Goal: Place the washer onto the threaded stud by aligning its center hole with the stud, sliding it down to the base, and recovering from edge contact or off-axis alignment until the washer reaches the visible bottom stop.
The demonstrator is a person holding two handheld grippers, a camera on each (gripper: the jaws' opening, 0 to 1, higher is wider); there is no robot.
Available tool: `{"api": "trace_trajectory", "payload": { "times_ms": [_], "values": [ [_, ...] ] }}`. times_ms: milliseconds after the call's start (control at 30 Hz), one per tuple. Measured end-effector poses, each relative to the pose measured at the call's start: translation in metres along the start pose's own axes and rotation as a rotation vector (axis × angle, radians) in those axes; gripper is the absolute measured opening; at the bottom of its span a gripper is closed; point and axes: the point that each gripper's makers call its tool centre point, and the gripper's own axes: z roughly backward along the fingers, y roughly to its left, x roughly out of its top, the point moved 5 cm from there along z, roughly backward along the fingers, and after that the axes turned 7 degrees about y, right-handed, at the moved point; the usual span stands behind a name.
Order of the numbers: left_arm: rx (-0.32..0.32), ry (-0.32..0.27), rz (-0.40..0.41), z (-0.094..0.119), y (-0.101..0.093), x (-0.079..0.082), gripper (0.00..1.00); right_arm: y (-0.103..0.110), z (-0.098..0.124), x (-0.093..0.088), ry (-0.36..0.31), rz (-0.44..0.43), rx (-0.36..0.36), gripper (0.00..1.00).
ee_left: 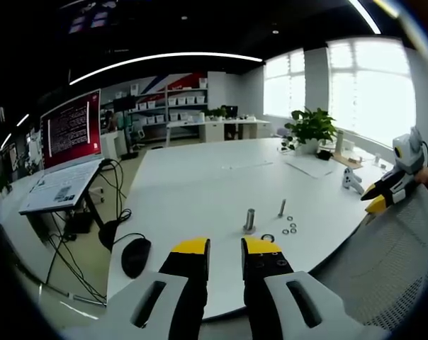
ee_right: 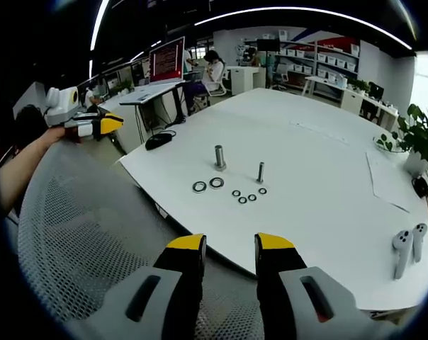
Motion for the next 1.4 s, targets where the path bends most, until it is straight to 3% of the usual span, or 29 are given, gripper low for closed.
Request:
{"api": "trace_trajectory", "payload": {
  "times_ms": [1033, 1400],
  "values": [
    [-0.010, -0.002, 0.002, -0.0002, -0.0009, 0.0003, 0.14, -0.0003, 0.0005, 0.0018, -0.015, -0.006, -0.001, 0.29],
    [-0.016, -0.040, 0.017, 0.0009, -0.0004, 0.0054, 0.12, -0.0004, -0.0006, -0.0008, 0.014, -0.007, -0.002, 0.29]
  ]
}}
